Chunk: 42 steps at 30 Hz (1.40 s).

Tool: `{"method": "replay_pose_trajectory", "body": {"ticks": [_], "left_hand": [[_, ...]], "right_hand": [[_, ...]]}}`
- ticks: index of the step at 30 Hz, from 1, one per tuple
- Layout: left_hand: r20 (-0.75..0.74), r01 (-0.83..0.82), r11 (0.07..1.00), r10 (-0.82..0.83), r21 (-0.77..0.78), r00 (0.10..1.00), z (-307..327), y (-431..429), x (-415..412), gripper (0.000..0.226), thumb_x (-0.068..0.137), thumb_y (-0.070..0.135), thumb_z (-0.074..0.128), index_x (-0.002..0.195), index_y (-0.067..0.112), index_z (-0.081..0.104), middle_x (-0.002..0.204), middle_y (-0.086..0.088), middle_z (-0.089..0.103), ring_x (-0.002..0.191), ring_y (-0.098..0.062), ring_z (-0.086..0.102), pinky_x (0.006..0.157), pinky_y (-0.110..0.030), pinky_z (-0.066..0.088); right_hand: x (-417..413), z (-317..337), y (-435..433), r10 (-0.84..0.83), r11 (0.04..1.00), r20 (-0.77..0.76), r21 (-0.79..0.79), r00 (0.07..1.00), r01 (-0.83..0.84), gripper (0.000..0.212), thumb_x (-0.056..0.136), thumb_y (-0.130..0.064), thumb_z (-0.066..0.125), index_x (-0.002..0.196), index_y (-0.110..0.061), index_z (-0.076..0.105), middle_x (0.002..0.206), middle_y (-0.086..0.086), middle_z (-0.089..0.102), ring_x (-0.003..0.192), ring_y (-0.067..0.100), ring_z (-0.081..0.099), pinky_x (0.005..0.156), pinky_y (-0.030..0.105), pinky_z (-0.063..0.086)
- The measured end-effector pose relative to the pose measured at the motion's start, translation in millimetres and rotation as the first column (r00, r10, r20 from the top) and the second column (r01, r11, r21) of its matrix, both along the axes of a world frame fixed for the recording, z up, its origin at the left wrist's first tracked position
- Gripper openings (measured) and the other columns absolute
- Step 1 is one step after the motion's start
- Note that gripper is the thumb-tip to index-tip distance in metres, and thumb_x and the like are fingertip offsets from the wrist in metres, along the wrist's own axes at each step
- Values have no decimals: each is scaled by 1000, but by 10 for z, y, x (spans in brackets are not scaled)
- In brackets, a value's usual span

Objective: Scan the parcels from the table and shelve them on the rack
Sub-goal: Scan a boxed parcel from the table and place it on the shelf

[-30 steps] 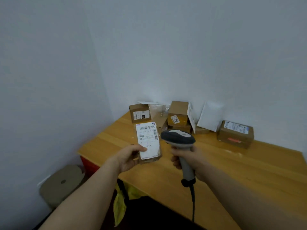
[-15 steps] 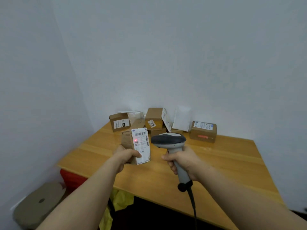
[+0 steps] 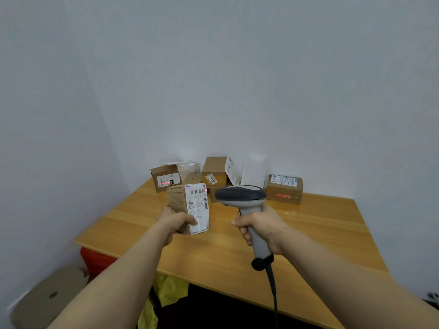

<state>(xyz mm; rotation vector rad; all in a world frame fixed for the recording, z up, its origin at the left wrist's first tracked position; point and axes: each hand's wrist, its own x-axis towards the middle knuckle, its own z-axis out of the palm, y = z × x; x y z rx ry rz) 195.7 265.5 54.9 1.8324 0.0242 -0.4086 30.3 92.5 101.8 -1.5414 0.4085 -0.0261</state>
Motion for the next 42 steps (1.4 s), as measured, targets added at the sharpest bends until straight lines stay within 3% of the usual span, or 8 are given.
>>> {"method": "replay_pose_trajectory", "body": {"ticks": [9,18,26,31,34,37,42], "left_hand": [[12,1,1000,-1,-8,1000,9,-79,25,39,64,-11,75,89,13,57,101,-12,71,82,-28,69,64,-35,57],[23,-49,999,49,16,999,-3,-4,62,49,59,-8,80,89,16,50,113,-13,63,90,-30,66,76,-43,59],[-2,-54,998,54,28,999,-12,178,37,57,59,-4,80,108,8,54,119,-13,61,99,-33,64,84,-46,57],[-125,41,995,-53,-96,991,10,365,-128,61,69,4,77,123,11,48,108,-6,69,98,-23,65,75,-37,54],[-172,137,981,-160,-138,972,39,530,-272,48,76,17,71,121,14,55,108,-5,71,105,-23,64,83,-43,52],[-201,153,961,-200,-229,959,80,751,-485,38,77,21,69,115,16,63,107,-8,69,105,-23,62,84,-45,54],[-200,118,937,-191,-330,961,146,1410,-893,50,65,25,74,113,17,65,108,-7,71,113,-26,60,96,-49,50]], "right_hand": [[12,48,-64,-24,1000,-32,18,999,24,20,78,-3,72,65,-5,57,49,5,52,40,15,44,45,22,40],[45,53,-53,-8,999,-20,40,1000,8,21,78,-3,73,64,-5,57,47,5,52,39,15,44,44,22,40],[58,18,50,9,996,-15,92,1000,-8,18,77,-5,75,67,-4,60,51,7,58,39,14,47,44,22,41],[50,-38,205,-25,991,8,133,1000,23,20,73,-7,80,79,-5,62,73,13,71,48,14,58,45,23,46],[59,-119,317,-98,989,7,110,995,96,29,72,1,79,93,-6,61,90,19,71,62,19,67,50,25,47],[99,-187,530,-116,988,22,109,993,113,26,76,-2,77,97,-9,63,88,14,72,67,19,69,53,27,48],[135,-219,1225,-87,983,90,170,992,71,27,77,-12,80,100,-8,66,88,8,71,74,20,69,56,30,57]]}}
